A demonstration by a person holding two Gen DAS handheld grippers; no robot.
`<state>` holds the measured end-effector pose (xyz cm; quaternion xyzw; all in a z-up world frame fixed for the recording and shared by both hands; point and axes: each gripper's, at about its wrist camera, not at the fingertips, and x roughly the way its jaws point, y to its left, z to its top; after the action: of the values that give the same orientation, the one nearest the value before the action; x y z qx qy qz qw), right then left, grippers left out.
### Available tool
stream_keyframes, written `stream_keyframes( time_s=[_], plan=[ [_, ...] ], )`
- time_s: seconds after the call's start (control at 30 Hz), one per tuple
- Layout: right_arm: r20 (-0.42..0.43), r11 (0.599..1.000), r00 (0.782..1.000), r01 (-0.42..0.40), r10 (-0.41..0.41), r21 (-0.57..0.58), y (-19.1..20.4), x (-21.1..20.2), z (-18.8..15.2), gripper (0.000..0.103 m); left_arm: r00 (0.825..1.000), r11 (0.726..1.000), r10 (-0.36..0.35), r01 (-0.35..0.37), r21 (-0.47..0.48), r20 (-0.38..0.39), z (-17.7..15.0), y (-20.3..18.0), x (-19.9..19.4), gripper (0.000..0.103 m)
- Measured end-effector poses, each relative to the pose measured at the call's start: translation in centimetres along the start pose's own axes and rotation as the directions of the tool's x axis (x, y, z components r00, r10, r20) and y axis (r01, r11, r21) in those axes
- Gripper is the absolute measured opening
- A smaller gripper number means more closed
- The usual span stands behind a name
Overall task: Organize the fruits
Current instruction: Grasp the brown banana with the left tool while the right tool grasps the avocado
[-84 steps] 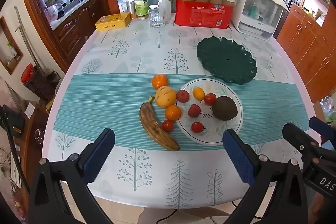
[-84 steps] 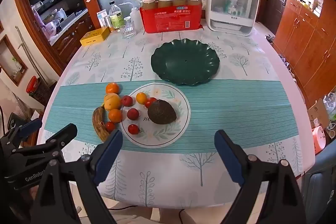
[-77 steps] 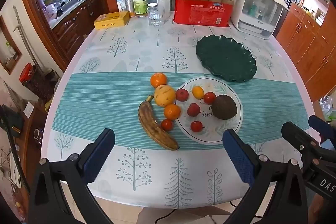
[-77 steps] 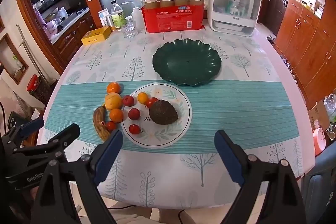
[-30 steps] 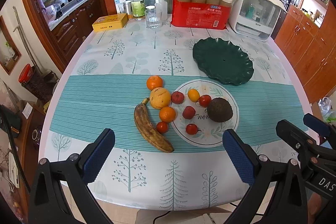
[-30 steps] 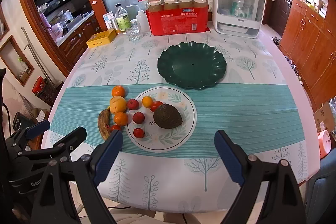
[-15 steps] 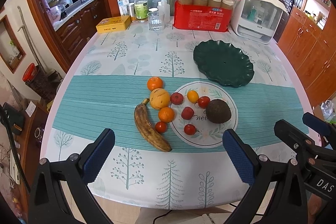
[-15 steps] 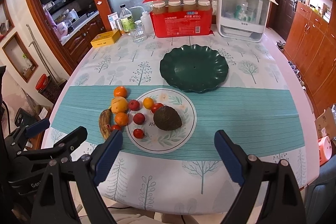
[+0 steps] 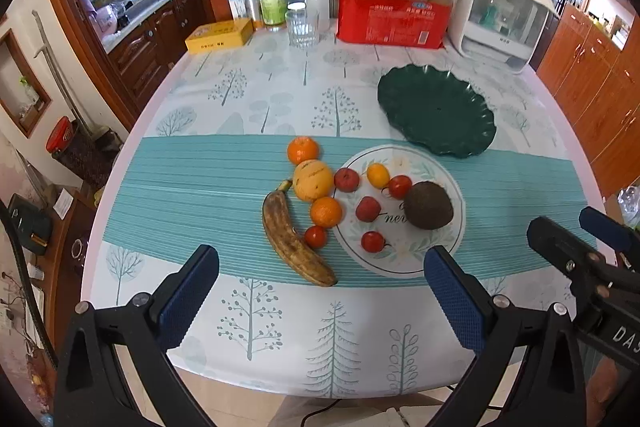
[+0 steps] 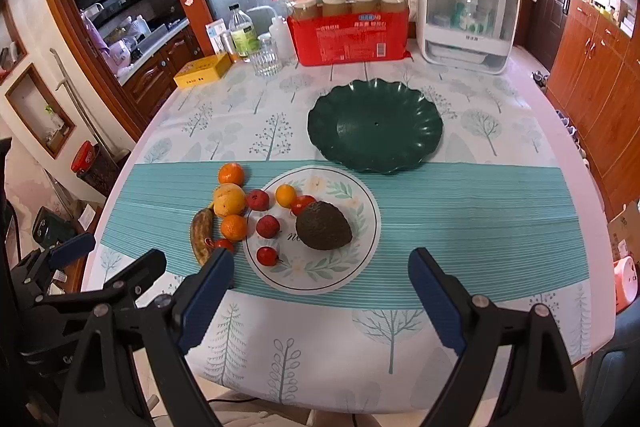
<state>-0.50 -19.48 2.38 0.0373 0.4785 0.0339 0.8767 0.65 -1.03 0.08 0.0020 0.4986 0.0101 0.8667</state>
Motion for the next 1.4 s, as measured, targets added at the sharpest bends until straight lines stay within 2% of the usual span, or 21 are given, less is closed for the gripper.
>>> stream_keyframes(
  time_s=[0.4,0.53,0.67,0.8,0.87,1.0,1.1,1.17,1.23,1.3,1.4],
  plan=[
    [-0.103,0.999,0.995,0.012,-0.008,0.037,0.4,5.9,2.1,0.09,0.99,1.0,-0.02,0.019,-0.01,-0.141,1.7,2.5,6.2,0.102],
    [-0.126,0.998,0.991,0.041,-0.035,0.045,0.2,8.0,2.7,0.089,0.983,0.998,-0.009,-0.003,-0.066,-0.183,2.1,4.4,8.9,0.102],
    [-0.145,0.997,0.988,0.066,-0.061,0.035,0.1,9.8,3.1,0.089,0.98,0.995,0.037,-0.055,-0.085,-0.194,2.4,6.4,11.4,0.102],
    [-0.168,0.996,0.983,0.084,-0.079,0.025,0.0,11.5,3.1,0.089,0.974,0.993,0.024,-0.049,-0.108,-0.225,2.5,8.3,14.0,0.102],
    [-0.183,0.996,0.98,0.087,-0.08,0.029,-0.2,12.3,3.1,0.089,0.968,0.99,0.005,-0.04,-0.134,-0.252,2.4,9.1,15.3,0.102],
    [-0.222,0.995,0.972,0.086,-0.073,0.05,-1.0,14.3,2.8,0.089,0.948,0.979,-0.083,0.019,-0.204,-0.308,1.9,9.4,18.0,0.102],
    [-0.244,0.994,0.968,0.086,-0.067,0.066,-1.6,15.4,2.4,0.089,0.924,0.967,-0.14,0.051,-0.25,-0.355,1.3,8.9,20.1,0.097],
    [-0.254,0.994,0.966,0.08,-0.058,0.075,-1.8,16.0,2.2,0.089,0.912,0.959,-0.171,0.067,-0.276,-0.374,1.0,8.7,21.1,0.087],
    [-0.26,0.994,0.965,0.067,-0.044,0.083,-1.9,16.6,2.1,0.089,0.9,0.94,-0.227,0.102,-0.326,-0.373,0.8,8.5,21.9,0.086],
    [-0.265,0.995,0.964,0.054,-0.03,0.084,-1.9,17.1,2.1,0.089,0.896,0.93,-0.248,0.113,-0.351,-0.369,0.8,8.4,22.1,0.083],
    [-0.279,0.996,0.96,0.03,-0.004,0.089,-1.7,18.0,2.1,0.089,0.896,0.923,-0.269,0.135,-0.361,-0.353,0.9,8.1,22.3,0.073]
  ],
)
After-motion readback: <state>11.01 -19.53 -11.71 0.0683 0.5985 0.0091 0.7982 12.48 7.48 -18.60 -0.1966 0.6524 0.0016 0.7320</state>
